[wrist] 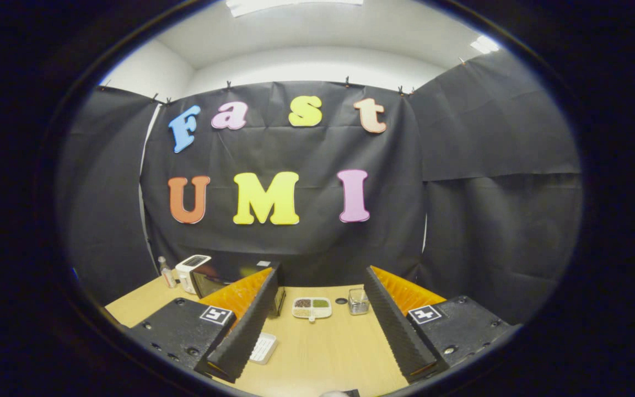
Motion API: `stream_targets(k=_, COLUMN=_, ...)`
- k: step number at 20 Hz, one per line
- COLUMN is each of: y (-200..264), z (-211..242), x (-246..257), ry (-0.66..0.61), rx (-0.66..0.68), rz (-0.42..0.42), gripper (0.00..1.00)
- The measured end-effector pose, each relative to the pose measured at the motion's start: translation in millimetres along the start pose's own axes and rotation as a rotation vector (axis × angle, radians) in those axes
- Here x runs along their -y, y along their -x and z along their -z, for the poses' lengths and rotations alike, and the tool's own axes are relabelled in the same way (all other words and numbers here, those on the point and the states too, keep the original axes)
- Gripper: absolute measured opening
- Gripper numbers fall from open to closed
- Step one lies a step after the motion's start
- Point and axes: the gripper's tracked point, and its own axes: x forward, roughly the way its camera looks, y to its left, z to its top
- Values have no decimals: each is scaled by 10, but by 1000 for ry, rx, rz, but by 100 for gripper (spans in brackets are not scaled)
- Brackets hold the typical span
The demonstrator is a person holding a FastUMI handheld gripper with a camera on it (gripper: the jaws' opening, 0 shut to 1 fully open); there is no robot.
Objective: Open the toaster oven, put the food inside, and close the toaster oven door.
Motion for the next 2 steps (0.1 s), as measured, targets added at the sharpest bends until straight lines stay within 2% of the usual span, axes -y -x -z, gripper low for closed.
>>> stream_targets(k=2, y=-1, z=-23, x=-35, ry=11, rx=0, rz=-9, gripper=100)
